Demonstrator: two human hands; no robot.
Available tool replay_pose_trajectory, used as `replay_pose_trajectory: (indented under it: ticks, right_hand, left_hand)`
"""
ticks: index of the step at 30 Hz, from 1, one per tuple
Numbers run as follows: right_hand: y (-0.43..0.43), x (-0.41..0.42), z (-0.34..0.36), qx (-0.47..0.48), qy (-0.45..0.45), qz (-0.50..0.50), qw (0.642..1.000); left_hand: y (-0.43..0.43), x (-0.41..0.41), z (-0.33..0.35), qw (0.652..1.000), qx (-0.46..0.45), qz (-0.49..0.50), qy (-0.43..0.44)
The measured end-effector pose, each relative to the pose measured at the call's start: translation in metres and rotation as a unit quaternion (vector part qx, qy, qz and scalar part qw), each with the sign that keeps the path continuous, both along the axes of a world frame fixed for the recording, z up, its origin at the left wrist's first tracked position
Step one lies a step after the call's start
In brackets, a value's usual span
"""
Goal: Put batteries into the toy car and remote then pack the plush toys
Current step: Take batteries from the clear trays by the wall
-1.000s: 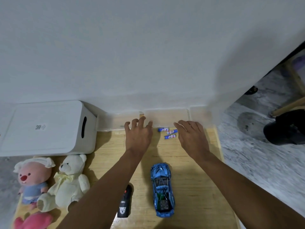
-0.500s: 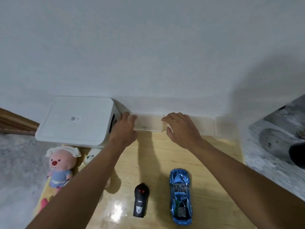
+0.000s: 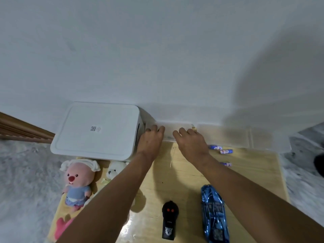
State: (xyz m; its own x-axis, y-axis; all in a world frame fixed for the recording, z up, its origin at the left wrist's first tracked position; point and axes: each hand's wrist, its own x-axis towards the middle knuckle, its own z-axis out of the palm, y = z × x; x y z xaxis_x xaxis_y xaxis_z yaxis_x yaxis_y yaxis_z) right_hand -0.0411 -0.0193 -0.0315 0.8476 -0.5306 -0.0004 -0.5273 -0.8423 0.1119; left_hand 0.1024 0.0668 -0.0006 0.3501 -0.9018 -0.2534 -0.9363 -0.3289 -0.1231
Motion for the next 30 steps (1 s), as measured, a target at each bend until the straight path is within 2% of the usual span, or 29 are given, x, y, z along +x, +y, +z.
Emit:
replay_pose_trajectory:
  ticks: [5, 10, 18, 25, 30]
  right_hand:
    - [0.003, 0.006, 0.006, 0.009, 0.051, 0.003, 0.999]
    - [0.004, 0.007, 0.004, 0.046, 0.052, -0.003, 0.998]
    - [-0.007, 0.004, 0.022, 0.058, 0.004, 0.005, 0.998]
    - [-0.013, 0.001, 0.032, 0.12, -0.04, -0.04, 0.991]
    - [-0.031, -0.003, 0.046, 0.207, -0.058, -0.067, 0.974]
  left_hand:
    - [0.0, -0.001, -0.007, 1.0, -0.003, -0.021, 0.005]
    - [-0.001, 0.0, -0.01, 1.0, -0.008, -0.026, 0.008]
    - [-0.003, 0.009, -0.011, 0.998, -0.052, 0.012, 0.038]
    - [0.001, 0.005, -0.033, 0.989, -0.134, 0.01, 0.064]
    - [0.003, 0.002, -0.035, 0.982, -0.174, 0.013, 0.066]
